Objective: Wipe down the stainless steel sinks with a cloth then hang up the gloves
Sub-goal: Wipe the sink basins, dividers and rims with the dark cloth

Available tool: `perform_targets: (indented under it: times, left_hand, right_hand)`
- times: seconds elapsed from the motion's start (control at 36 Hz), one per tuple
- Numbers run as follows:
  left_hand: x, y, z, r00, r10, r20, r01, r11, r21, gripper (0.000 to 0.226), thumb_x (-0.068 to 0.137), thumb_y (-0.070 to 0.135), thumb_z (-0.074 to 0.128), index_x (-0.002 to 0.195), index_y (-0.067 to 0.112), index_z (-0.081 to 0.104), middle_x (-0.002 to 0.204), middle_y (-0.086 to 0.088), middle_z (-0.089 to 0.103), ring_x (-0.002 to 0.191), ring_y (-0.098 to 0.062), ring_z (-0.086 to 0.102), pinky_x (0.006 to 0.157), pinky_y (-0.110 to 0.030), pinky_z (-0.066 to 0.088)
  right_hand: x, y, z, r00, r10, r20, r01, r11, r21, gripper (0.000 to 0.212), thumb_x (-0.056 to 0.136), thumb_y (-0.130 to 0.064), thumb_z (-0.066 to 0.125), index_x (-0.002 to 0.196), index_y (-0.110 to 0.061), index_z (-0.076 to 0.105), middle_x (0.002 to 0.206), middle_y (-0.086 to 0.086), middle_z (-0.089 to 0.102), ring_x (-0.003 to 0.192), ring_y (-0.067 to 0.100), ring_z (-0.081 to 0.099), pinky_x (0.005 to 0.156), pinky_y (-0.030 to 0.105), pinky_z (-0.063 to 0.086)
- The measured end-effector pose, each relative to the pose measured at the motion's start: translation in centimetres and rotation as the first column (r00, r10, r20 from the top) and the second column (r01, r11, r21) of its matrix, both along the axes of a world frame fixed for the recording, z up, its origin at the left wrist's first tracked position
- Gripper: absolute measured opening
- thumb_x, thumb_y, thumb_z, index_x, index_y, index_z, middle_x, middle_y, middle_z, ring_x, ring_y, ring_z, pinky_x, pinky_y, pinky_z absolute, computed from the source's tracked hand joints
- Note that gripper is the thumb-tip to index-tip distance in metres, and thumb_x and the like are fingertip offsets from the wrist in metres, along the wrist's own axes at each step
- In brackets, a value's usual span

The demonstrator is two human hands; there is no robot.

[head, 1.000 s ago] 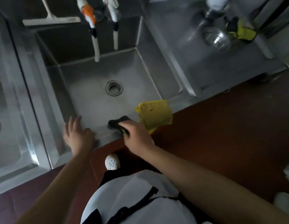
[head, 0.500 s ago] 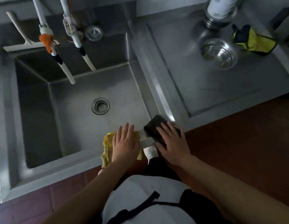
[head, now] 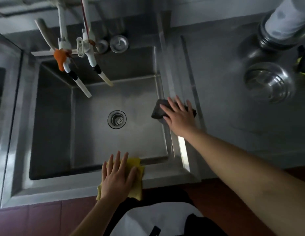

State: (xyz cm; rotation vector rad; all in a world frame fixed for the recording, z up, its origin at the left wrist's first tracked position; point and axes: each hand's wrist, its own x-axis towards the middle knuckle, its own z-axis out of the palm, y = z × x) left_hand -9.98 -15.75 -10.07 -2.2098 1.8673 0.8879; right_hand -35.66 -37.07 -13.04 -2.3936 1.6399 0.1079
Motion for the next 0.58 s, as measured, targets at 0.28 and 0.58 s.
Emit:
perform_targets:
  times: [0.28,0.58]
  left_hand:
    - [2.7,-0.1,-1.5,0.996,0.084,0.006,-0.084,0.996,0.037,0.064,0.088,0.079,0.001,0.148,0.057,-0.003,0.163,0.016,-0.008,0.151,-0.008,-0.017,0.121,-0.03,-0.016]
    - [3.3,-0.5,-2.1,0.961,0.246,-0.126,-0.241,0.969,0.047,0.07,0.087,0.082,0.007,0.152,0.053,0.01,0.164,0.019,0.004,0.15,-0.004,-0.005,0.121,-0.032,-0.003]
  right_hand:
    - [4.3,-21.7,0.6,0.996,-0.082,-0.028,0.084,0.993,0.079,0.058,0.097,-0.059,0.033,0.151,-0.04,0.025,0.165,0.0,0.014,0.151,0.028,0.009,0.116,0.061,0.006]
    - [5.4,-21.4,1.0,0.993,-0.097,-0.074,0.102,0.992,0.071,0.075,0.091,-0.048,0.054,0.155,-0.035,0.016,0.166,0.002,0.001,0.152,0.03,-0.001,0.117,0.061,0.001]
